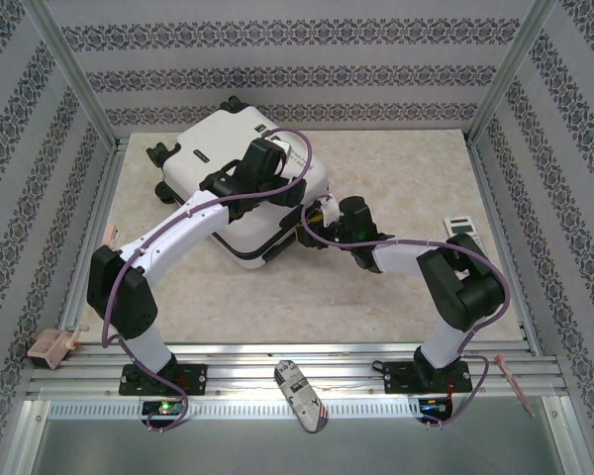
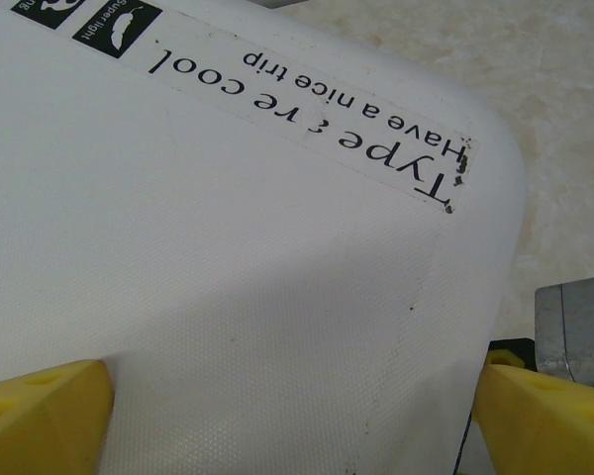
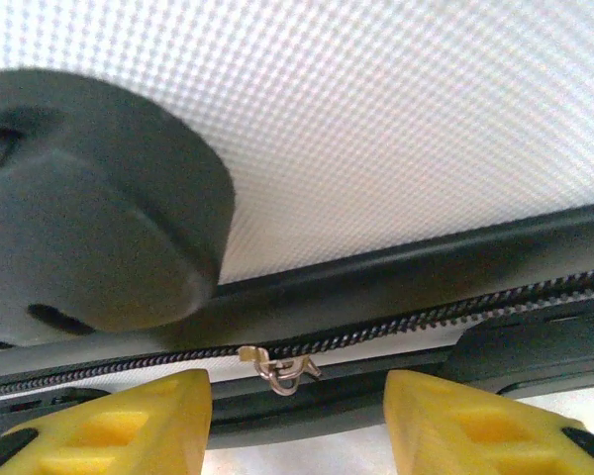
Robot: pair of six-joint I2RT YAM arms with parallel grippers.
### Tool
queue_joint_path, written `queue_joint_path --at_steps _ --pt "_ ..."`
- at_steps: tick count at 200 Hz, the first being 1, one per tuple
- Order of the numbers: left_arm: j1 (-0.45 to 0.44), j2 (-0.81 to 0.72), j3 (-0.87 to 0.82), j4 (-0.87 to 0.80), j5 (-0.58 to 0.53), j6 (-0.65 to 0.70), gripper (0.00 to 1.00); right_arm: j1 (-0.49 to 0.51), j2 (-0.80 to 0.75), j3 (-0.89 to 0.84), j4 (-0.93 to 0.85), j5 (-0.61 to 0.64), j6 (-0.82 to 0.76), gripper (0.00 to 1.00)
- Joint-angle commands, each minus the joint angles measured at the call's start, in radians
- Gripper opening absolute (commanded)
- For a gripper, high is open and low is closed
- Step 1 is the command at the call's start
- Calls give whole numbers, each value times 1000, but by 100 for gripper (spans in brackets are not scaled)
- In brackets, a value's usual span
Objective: Pack the luggage
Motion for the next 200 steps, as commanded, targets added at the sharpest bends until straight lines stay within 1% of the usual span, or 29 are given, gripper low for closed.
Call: queue_joint_path --at_steps 1,19,36,54,88,105,121,144,176,188,200 --pt "-9 21 22 -8 23 -22 94 17 37 52 32 -61 -13 46" --pt "-9 21 20 -7 23 -23 94 9 43 60 57 -120 8 42" --pt "-9 19 19 -8 23 -18 94 -5 51 65 84 -188 43 35" --pt "-9 16 16 -8 20 -16 94 -22 52 61 117 -260 85 30" --pt "-9 16 13 -7 13 -12 94 -55 44 38 192 -374 170 26" --pt "-9 18 13 -6 13 -11 94 -63 44 36 200 -399 196 25" --pt "-9 17 13 -7 14 -12 94 -63 46 41 181 -394 195 25" --pt "-9 17 12 -7 15 -11 94 -57 65 44 160 -363 181 28" --pt "-9 16 11 -11 10 -12 94 -45 88 39 144 -289 168 36" --pt "-9 16 12 -13 10 -12 94 -39 84 29 137 -240 162 43" --pt "-9 17 13 -13 10 -11 94 -33 79 22 134 -206 152 44"
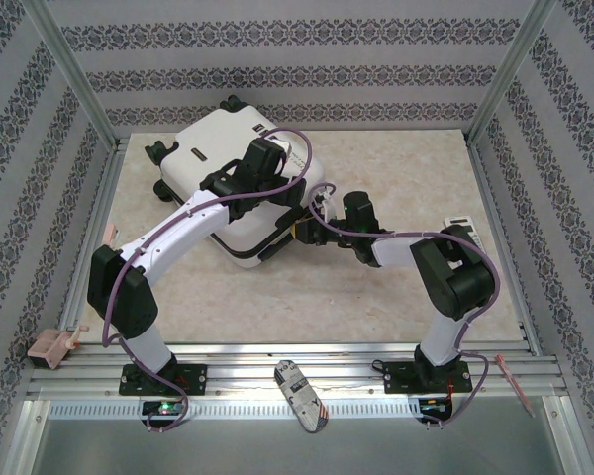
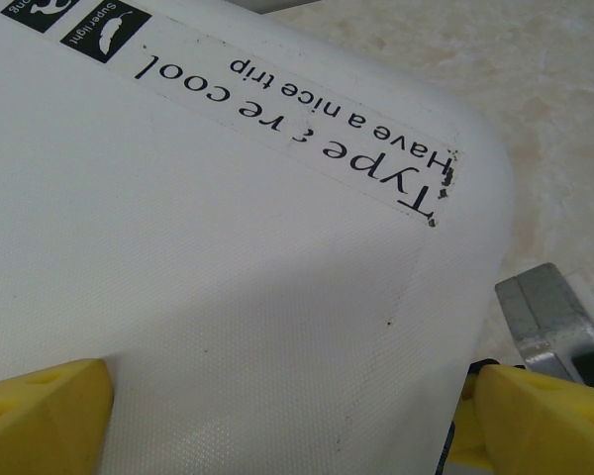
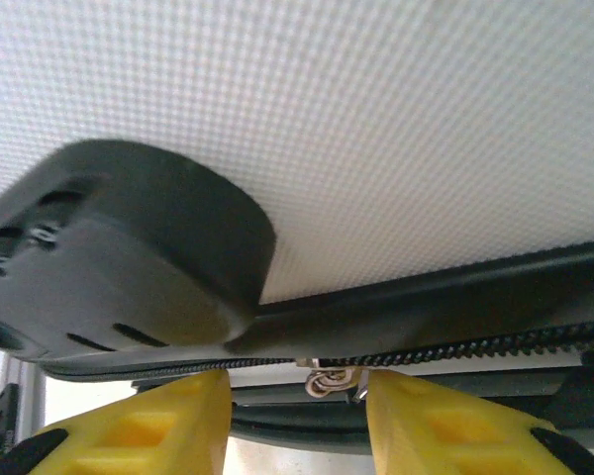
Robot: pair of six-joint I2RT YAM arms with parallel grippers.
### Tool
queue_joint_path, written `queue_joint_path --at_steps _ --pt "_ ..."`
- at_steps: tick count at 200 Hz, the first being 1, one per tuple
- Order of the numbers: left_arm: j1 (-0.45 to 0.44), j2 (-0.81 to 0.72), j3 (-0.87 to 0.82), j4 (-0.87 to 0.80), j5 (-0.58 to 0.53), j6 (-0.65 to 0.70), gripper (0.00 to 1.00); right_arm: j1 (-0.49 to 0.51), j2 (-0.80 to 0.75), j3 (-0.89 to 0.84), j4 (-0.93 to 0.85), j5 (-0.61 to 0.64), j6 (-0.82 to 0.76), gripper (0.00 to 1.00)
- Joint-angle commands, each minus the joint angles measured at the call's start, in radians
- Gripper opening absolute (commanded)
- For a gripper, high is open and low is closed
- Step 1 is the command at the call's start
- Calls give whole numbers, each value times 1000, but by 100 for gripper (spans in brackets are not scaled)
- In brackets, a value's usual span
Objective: Pack the luggage
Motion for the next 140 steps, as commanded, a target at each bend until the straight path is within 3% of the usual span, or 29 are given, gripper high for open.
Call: queue_joint_path --at_steps 1,59,96,140 --pt "-9 16 12 -14 14 -11 94 17 1 -9 28 81 -30 44" --pt "-9 20 15 -14 22 -17 94 55 10 4 10 202 -55 42" --pt "-9 21 7 -7 37 -28 94 90 18 12 0 336 -53 23" --pt "-9 15 -3 -9 27 -30 93 82 9 8 25 290 -42 7"
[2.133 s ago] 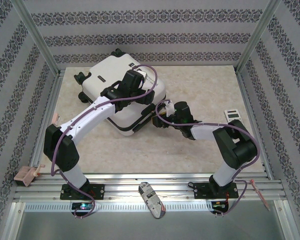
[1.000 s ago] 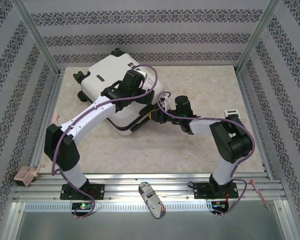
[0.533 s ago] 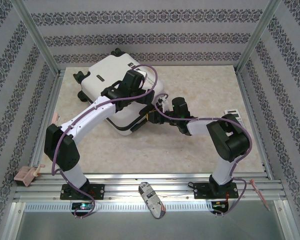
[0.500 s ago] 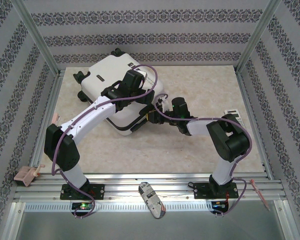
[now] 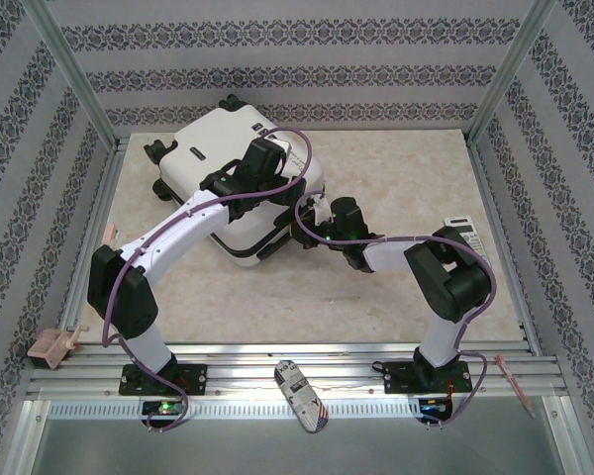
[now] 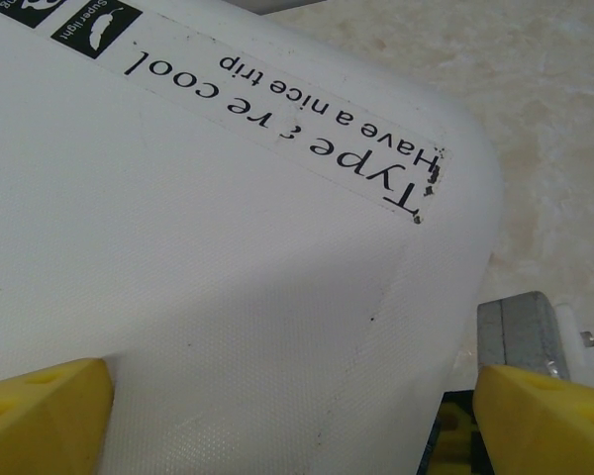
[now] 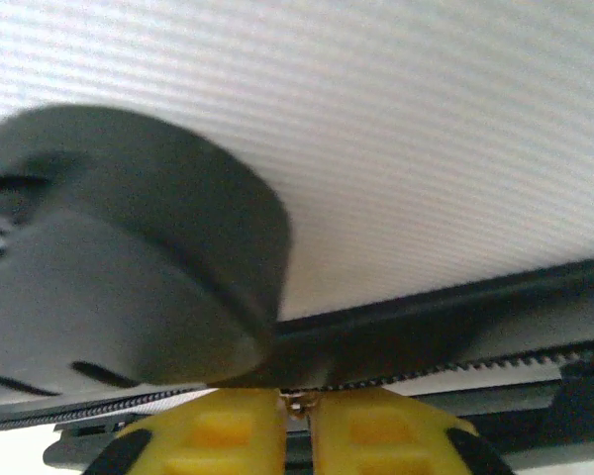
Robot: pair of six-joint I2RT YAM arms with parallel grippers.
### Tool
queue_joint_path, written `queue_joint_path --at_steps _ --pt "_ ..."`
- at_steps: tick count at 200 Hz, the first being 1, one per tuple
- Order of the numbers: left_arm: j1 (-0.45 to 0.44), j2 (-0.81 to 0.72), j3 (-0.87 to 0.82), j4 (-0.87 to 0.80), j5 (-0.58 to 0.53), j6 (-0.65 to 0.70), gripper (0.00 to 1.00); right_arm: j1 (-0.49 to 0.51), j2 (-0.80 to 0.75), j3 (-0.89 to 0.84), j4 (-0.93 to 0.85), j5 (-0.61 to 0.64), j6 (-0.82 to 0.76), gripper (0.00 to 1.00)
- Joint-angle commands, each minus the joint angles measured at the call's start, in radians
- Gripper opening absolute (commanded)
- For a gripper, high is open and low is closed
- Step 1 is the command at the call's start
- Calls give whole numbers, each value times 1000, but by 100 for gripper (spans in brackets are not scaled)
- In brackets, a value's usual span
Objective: Pack the luggage
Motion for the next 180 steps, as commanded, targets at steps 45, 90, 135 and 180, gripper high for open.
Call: queue_joint_path --at_steps 45,90,135,180 --pt "-9 5 -12 -8 15 -17 94 -28 -31 -7 8 -49 8 0" --pt "-9 8 -17 -11 11 -16 93 -46 -54 -11 31 -151 61 0" --pt "-9 -1 -22 -11 8 -15 94 -51 -55 -4 35 -168 115 0" --pt "-9 11 -26 -23 3 -19 94 -56 -62 -4 7 -129 155 0"
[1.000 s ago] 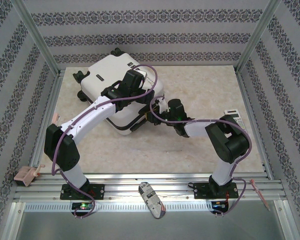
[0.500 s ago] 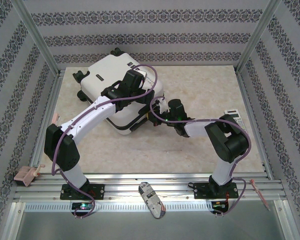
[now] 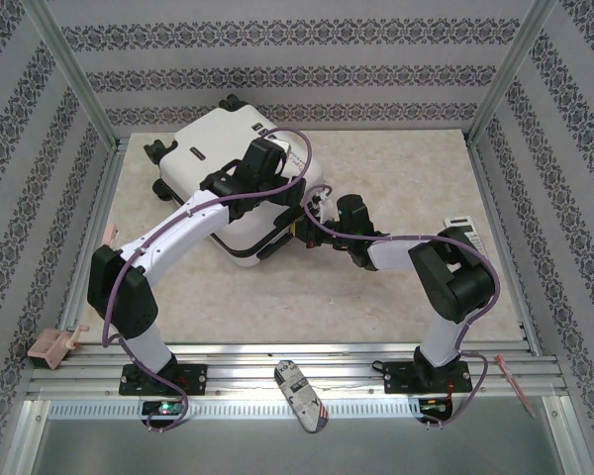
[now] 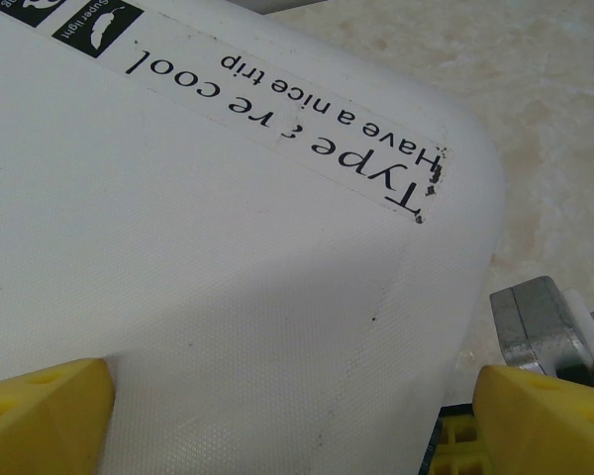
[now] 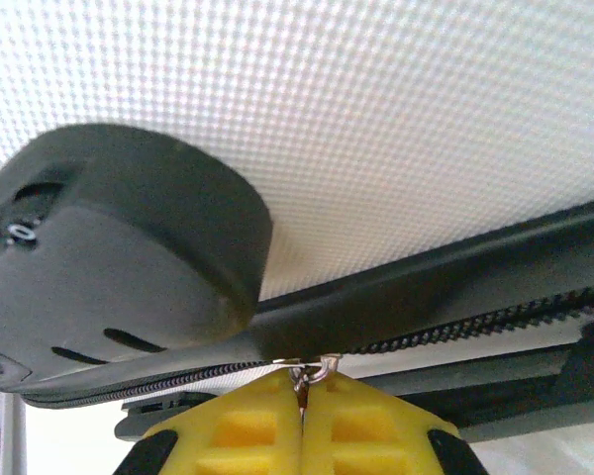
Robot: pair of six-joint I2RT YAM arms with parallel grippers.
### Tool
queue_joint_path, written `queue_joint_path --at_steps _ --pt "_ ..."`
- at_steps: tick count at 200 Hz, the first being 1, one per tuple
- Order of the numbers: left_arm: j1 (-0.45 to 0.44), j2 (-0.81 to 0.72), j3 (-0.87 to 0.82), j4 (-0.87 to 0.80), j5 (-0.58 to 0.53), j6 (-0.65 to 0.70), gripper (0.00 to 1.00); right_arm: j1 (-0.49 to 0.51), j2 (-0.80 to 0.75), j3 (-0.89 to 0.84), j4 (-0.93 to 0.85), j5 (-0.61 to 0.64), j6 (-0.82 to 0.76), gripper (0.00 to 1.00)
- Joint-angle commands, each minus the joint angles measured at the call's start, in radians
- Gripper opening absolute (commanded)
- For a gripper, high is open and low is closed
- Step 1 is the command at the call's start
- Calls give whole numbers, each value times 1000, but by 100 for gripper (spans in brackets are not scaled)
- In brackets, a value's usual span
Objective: Pack the luggage
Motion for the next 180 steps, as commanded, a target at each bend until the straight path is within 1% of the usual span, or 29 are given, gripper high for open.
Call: queue_joint_path --at_steps 1,15,39,59,72,86,115,148,180 --pt "-9 11 -25 -23 4 -19 94 -15 -46 4 16 0 42 0" --pt "-9 13 -37 -32 -29 -24 94 -30 -60 -14 17 32 95 0" --pt "-9 6 -67 -40 -56 -35 94 -52 -78 -59 98 45 217 0" --pt "-9 -2 -89 -38 -59 -41 93 -47 -87 -71 114 76 262 0" --pt "-8 -6 -100 -38 -59 -41 93 -49 -87 -77 155 97 282 0" --pt "-8 -7 -106 -40 -59 -41 93 -53 -81 -70 175 100 295 0" --pt "-8 -10 -106 -44 -62 -39 93 -49 -56 -33 187 58 283 0" --pt "-8 -18 -109 -40 -61 -36 93 -18 -25 -24 196 10 250 0" --pt "-8 -18 -111 -36 -55 -39 93 24 1 -37 193 7 221 0"
